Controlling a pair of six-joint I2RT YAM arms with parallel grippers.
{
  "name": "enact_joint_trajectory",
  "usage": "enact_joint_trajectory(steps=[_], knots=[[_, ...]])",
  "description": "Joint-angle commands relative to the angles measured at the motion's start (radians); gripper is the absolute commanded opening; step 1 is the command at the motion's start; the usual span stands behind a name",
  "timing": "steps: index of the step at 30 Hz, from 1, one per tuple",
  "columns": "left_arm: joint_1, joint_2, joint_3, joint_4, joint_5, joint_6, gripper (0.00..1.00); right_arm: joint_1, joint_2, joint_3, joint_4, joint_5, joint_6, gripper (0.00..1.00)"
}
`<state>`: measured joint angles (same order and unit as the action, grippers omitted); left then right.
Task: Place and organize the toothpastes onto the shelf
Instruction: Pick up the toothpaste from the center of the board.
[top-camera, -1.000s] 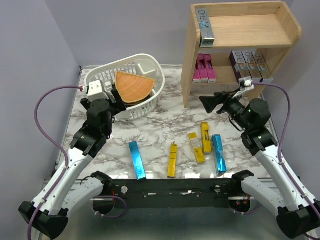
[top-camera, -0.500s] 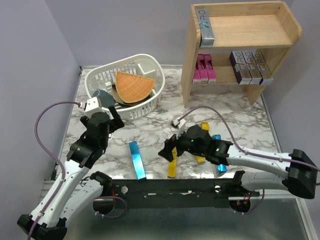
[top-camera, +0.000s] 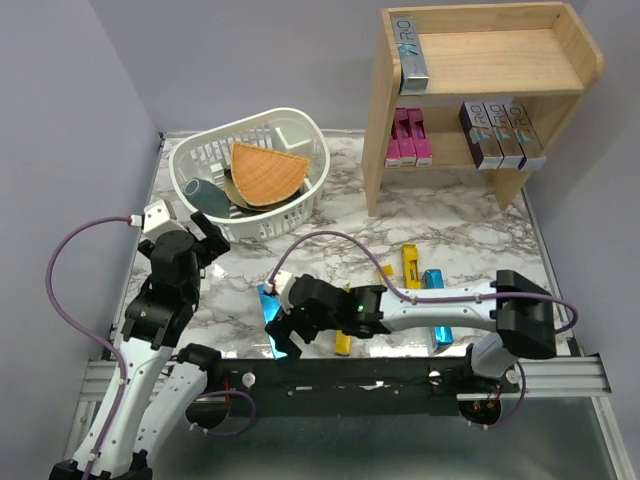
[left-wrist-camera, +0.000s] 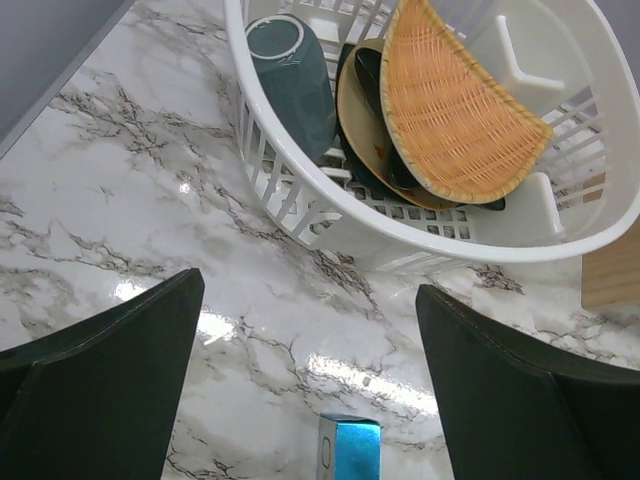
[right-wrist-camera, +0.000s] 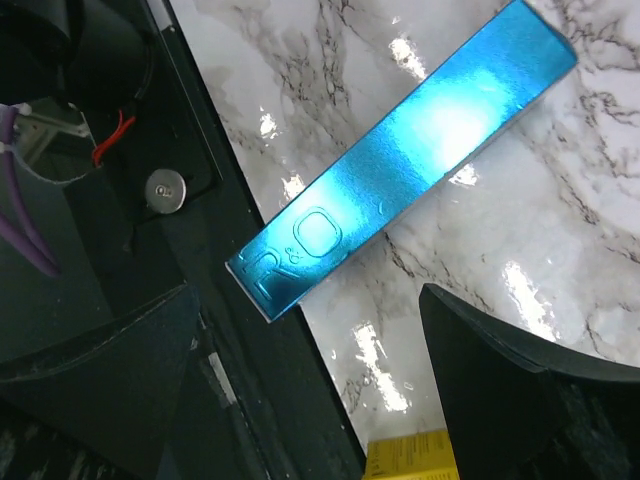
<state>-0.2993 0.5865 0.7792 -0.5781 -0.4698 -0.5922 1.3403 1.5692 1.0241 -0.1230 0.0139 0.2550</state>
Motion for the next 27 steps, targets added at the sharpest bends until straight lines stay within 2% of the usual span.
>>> enact_joint_trajectory(steps=[1, 7, 12, 18, 27], knots=[[0.069, -0.016, -0.021, 0.024, 0.074, -0.003, 0.99, 0.025, 0.182, 0.167, -0.240, 0.037, -0.017, 1.00], [0.146, -0.019, -0.035, 0.041, 0.152, 0.006, 0.99, 0.037, 0.334, 0.323, -0.343, 0.078, -0.005, 1.00], [0.210, -0.020, -0.046, 0.066, 0.224, 0.005, 0.99, 0.039, 0.437, 0.396, -0.411, 0.221, 0.015, 1.00], [0.244, -0.019, -0.054, 0.075, 0.263, 0.005, 0.99, 0.019, 0.414, 0.335, -0.377, 0.348, 0.033, 1.00], [0.275, -0.010, -0.058, 0.087, 0.303, 0.005, 0.99, -0.095, 0.286, 0.151, -0.262, 0.406, 0.003, 0.92]])
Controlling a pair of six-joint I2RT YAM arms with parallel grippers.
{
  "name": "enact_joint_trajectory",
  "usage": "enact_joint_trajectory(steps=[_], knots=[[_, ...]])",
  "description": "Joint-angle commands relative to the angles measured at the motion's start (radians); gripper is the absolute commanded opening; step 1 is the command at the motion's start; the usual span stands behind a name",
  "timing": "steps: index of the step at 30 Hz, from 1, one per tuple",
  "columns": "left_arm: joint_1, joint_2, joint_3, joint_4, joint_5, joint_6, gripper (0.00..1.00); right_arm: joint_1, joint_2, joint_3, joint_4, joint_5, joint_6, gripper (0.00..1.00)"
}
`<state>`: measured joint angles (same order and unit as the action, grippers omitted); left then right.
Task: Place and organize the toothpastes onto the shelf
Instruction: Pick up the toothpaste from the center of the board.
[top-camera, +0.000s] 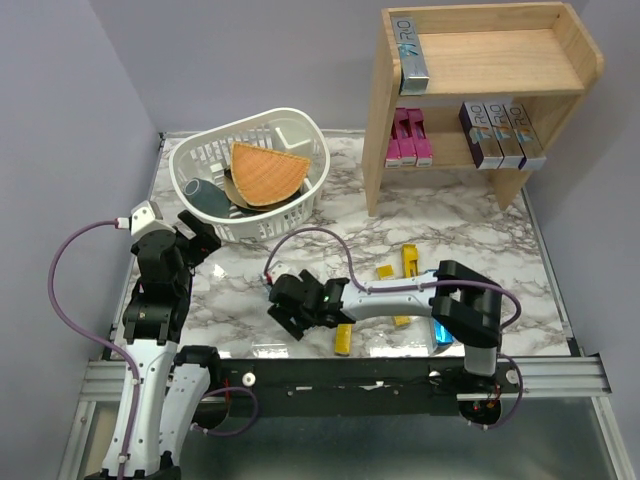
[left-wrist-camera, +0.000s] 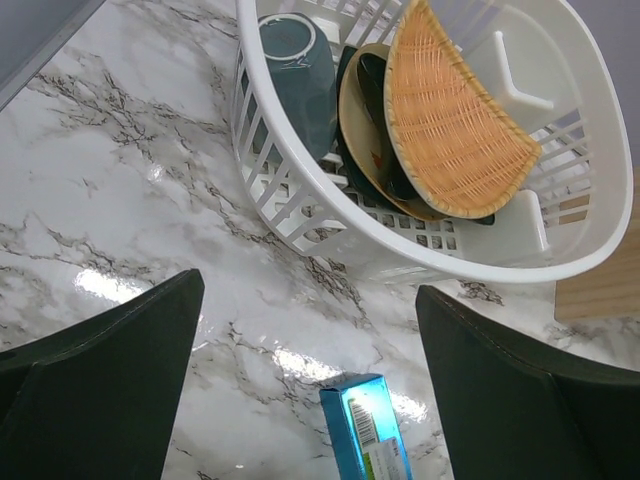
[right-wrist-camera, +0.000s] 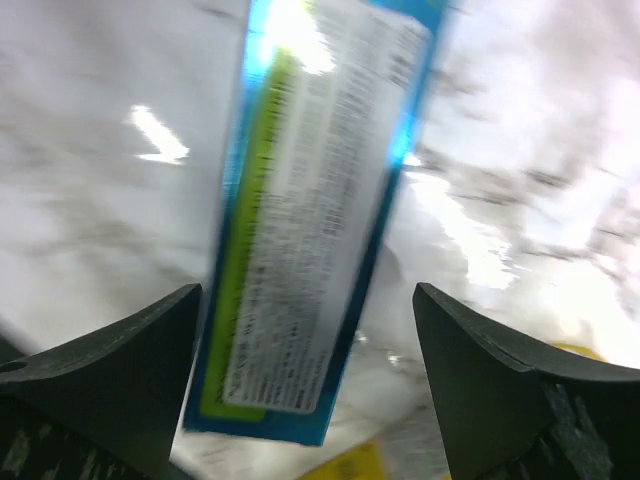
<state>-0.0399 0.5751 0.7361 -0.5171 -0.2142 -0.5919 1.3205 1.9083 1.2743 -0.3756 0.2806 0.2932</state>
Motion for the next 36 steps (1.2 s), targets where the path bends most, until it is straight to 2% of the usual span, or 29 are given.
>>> enact_joint_trajectory(steps=[1, 4, 6, 13, 16, 17, 20, 25, 28, 35, 36], knots=[[0.017, 0.000, -0.017, 0.028, 0.050, 0.004, 0.99, -0.086, -0.067, -0.114, 0.003, 0.137, -0.031, 0.91], [0.023, 0.003, -0.018, 0.031, 0.064, 0.004, 0.99, -0.131, -0.132, -0.199, 0.056, 0.085, -0.019, 0.86], [0.029, 0.005, -0.018, 0.034, 0.070, 0.004, 0.99, -0.151, -0.184, -0.242, 0.101, 0.036, -0.015, 0.77], [0.031, 0.009, -0.026, 0.048, 0.104, 0.000, 0.99, -0.165, -0.206, -0.309, 0.199, 0.026, -0.071, 0.56], [0.031, 0.020, -0.035, 0.061, 0.147, 0.001, 0.99, -0.165, -0.209, -0.326, 0.234, -0.011, -0.089, 0.61], [0.031, 0.031, -0.035, 0.063, 0.171, 0.006, 0.99, -0.167, -0.213, -0.329, 0.241, -0.014, -0.098, 0.70], [0.031, 0.049, -0.037, 0.065, 0.193, 0.010, 0.99, -0.165, -0.218, -0.349, 0.276, 0.003, -0.132, 0.81], [0.032, 0.060, -0.037, 0.069, 0.211, 0.020, 0.99, -0.170, -0.187, -0.365, 0.334, 0.028, -0.204, 0.83], [0.032, 0.055, -0.038, 0.077, 0.213, 0.029, 0.99, -0.176, -0.172, -0.369, 0.357, -0.027, -0.235, 0.77], [0.031, 0.029, -0.060, 0.127, 0.323, 0.049, 0.99, -0.185, -0.227, -0.401, 0.406, -0.148, -0.218, 0.50], [0.031, 0.023, -0.061, 0.135, 0.340, 0.052, 0.99, -0.188, -0.245, -0.409, 0.411, -0.176, -0.209, 0.49]])
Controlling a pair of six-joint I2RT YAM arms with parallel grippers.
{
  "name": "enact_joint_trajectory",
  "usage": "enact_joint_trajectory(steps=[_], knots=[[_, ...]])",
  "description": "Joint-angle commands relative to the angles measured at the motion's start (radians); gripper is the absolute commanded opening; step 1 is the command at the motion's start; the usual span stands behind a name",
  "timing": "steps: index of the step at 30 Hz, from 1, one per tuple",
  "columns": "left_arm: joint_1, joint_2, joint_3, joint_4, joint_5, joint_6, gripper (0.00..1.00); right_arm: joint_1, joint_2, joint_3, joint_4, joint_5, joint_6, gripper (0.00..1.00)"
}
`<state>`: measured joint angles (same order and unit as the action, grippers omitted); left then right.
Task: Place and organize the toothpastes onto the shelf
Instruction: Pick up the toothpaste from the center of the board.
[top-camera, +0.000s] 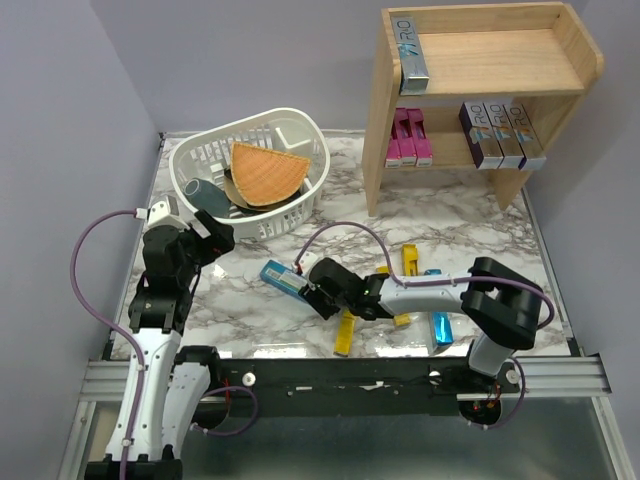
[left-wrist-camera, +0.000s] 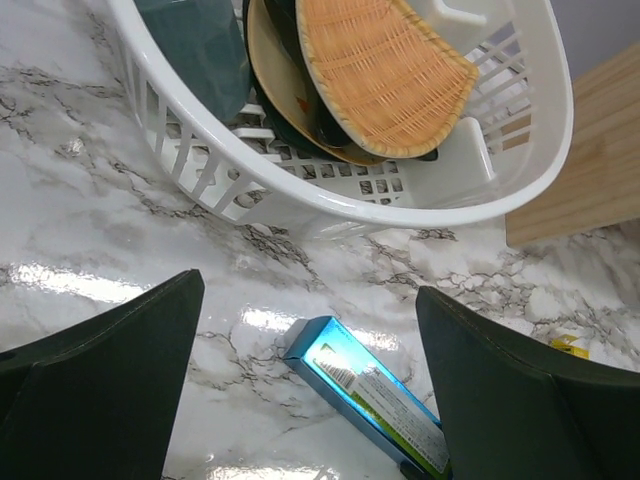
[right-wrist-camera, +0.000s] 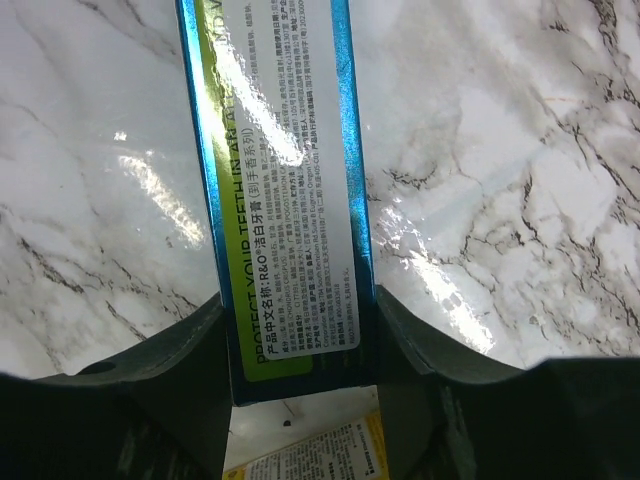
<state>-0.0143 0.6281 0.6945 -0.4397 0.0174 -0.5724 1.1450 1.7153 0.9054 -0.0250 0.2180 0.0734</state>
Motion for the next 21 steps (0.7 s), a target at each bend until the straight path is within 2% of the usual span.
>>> enact_joint_trajectory(steps=[1, 5, 9, 13, 18, 21], knots=[[0.005, -0.036, -0.023, 0.082, 0.122, 0.035, 0.99, -0.025, -0.071, -0.049, 0.075, -0.132, 0.023, 0.47], [0.005, -0.111, -0.068, 0.176, 0.217, 0.029, 0.99, -0.079, -0.221, -0.108, 0.141, -0.274, 0.139, 0.45], [0.005, -0.179, -0.125, 0.289, 0.282, -0.042, 0.99, -0.162, -0.357, -0.189, 0.235, -0.461, 0.252, 0.42], [0.005, -0.208, -0.184, 0.438, 0.413, -0.131, 0.99, -0.261, -0.459, -0.279, 0.350, -0.591, 0.371, 0.38], [0.005, -0.240, -0.285, 0.659, 0.452, -0.254, 0.99, -0.381, -0.542, -0.367, 0.505, -0.771, 0.581, 0.36], [-0.015, -0.231, -0.332, 0.786, 0.447, -0.310, 0.99, -0.458, -0.559, -0.414, 0.654, -0.877, 0.725, 0.36]])
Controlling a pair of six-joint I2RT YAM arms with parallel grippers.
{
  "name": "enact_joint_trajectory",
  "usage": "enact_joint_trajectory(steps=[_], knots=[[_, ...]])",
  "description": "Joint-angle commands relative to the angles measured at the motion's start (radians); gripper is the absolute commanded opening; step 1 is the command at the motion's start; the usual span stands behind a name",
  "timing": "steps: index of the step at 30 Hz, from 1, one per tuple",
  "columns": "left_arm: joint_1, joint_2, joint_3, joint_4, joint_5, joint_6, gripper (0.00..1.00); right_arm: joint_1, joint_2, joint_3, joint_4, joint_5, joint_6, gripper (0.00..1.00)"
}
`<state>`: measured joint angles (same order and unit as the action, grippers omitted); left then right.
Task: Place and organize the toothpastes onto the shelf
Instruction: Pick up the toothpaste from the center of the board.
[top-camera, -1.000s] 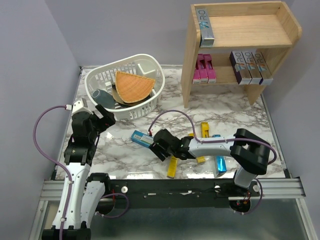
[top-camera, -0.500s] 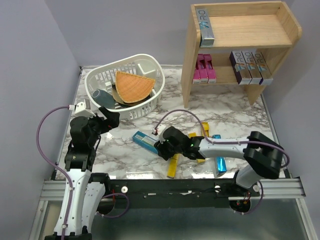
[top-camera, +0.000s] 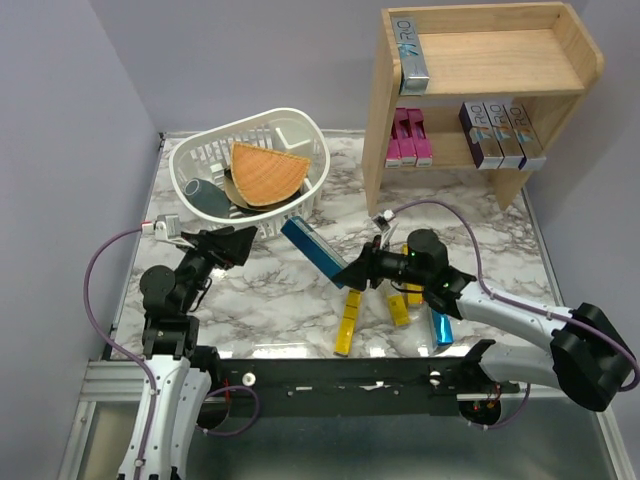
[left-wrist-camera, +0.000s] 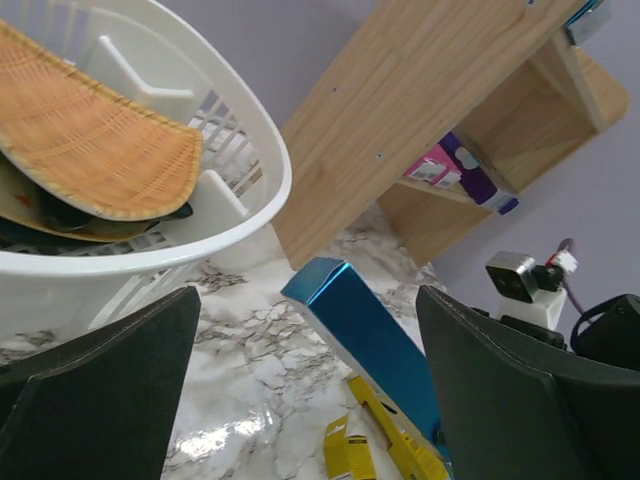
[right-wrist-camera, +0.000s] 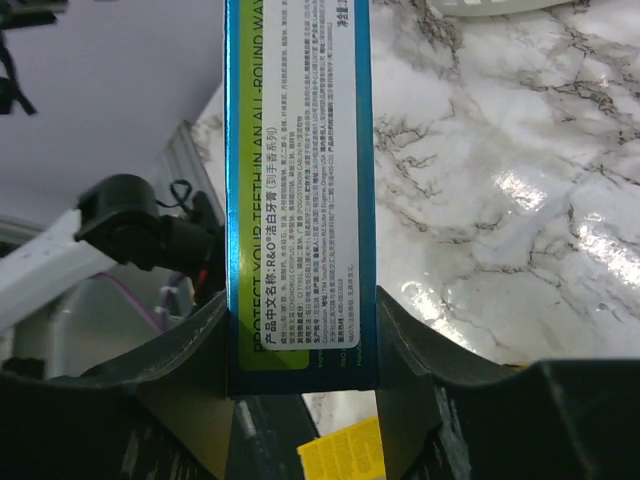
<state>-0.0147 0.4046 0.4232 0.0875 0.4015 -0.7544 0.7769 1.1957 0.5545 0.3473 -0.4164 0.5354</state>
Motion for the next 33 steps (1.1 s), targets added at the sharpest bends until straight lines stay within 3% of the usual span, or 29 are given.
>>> enact_joint_trajectory(steps=[1, 5, 9, 13, 18, 25, 33], knots=[[-0.021, 0.003, -0.069, 0.309, 0.063, -0.138, 0.99, -0.115, -0.039, -0.073, 0.350, -0.261, 0.297, 0.36], [-0.097, 0.084, -0.078, 0.405, 0.039, -0.155, 0.99, -0.154, -0.018, -0.100, 0.498, -0.314, 0.451, 0.36], [-0.290, 0.167, -0.064, 0.440, -0.084, -0.099, 0.99, -0.174, 0.008, -0.123, 0.614, -0.338, 0.535, 0.36], [-0.392, 0.256, -0.055, 0.486, -0.211, -0.086, 0.99, -0.191, 0.030, -0.133, 0.690, -0.355, 0.587, 0.36], [-0.452, 0.336, -0.061, 0.613, -0.237, -0.115, 0.99, -0.192, 0.051, -0.142, 0.734, -0.358, 0.624, 0.36], [-0.524, 0.433, -0.034, 0.655, -0.308, -0.125, 0.99, -0.192, 0.096, -0.146, 0.832, -0.377, 0.678, 0.36], [-0.562, 0.523, 0.005, 0.676, -0.331, -0.201, 0.97, -0.194, 0.120, -0.142, 0.829, -0.381, 0.667, 0.36]])
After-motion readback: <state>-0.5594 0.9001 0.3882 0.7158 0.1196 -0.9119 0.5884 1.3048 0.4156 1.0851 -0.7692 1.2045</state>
